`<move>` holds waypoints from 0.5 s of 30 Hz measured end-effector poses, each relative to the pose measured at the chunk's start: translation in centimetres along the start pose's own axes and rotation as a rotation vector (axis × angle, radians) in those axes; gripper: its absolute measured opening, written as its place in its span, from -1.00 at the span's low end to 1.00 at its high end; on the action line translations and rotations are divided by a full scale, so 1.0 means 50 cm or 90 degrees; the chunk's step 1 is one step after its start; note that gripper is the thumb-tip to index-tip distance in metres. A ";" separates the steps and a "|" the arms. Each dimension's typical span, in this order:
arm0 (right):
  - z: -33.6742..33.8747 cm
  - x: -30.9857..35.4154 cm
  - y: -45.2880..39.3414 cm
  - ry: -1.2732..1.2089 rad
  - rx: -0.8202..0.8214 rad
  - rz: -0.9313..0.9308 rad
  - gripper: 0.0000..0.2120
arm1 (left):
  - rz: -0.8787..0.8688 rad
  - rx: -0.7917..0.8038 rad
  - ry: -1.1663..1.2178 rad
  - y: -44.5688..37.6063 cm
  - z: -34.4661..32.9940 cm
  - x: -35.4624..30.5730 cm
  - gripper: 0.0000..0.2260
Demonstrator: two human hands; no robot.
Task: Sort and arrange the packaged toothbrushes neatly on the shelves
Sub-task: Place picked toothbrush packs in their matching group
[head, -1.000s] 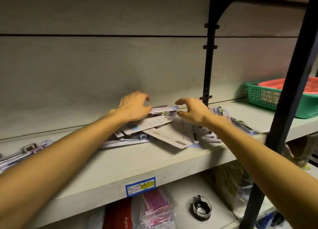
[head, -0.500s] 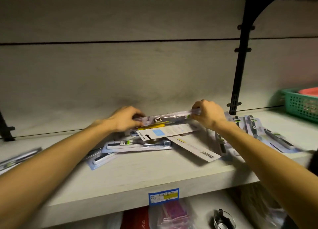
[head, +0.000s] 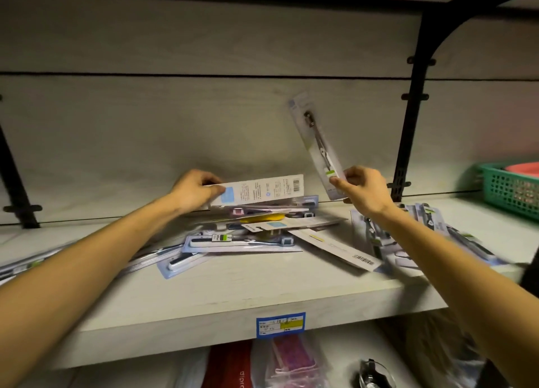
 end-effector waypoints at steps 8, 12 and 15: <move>-0.051 0.049 -0.002 -0.121 0.027 0.022 -0.80 | 0.129 -0.077 0.179 0.026 0.038 0.027 -0.84; -0.083 0.081 0.008 -0.185 0.058 0.016 -0.88 | 0.254 0.039 0.393 0.058 0.017 0.047 -0.71; -0.101 0.109 0.019 -0.196 0.101 0.028 -0.81 | 0.288 0.139 0.509 0.077 0.013 0.049 -0.48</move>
Point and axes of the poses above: each hand's wrist, its own y-axis away from the middle knuckle, its own z-axis out of the back of the hand, x = y × z, the point moved 6 cm from there along -y, towards the middle knuckle, and after that the axes turned 12 degrees about y, right-handed, at the moved point
